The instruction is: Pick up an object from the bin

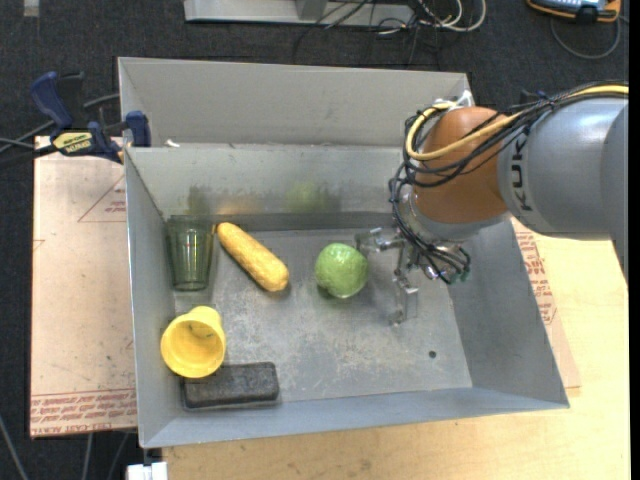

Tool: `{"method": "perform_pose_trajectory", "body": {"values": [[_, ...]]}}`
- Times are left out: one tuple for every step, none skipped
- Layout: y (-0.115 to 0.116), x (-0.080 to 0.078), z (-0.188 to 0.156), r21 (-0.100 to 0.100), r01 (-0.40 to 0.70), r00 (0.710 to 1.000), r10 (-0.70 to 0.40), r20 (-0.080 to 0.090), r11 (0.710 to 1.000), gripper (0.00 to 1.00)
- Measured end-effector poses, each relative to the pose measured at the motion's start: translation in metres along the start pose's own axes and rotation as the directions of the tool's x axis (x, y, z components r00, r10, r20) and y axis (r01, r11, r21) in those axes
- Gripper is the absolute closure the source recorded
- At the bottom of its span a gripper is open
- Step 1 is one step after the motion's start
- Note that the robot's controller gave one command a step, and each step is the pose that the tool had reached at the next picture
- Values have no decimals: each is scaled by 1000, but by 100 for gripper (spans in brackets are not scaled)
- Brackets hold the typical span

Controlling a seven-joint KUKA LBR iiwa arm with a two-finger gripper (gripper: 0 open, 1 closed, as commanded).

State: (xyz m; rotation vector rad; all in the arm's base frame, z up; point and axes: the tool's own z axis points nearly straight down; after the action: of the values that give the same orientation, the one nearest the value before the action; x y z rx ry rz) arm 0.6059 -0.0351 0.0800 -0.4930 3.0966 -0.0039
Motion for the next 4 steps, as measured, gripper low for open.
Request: {"method": "perform_pose_trajectory", "body": {"values": [[8,-28,4,-8,-22,1000,22,5,1000,0],[-3,-34,7,0,-79,997,79,3,997,0],[46,-31,9,-8,-216,976,216,6,976,0],[66,-37,9,-7,-144,990,144,5,990,0]]}}
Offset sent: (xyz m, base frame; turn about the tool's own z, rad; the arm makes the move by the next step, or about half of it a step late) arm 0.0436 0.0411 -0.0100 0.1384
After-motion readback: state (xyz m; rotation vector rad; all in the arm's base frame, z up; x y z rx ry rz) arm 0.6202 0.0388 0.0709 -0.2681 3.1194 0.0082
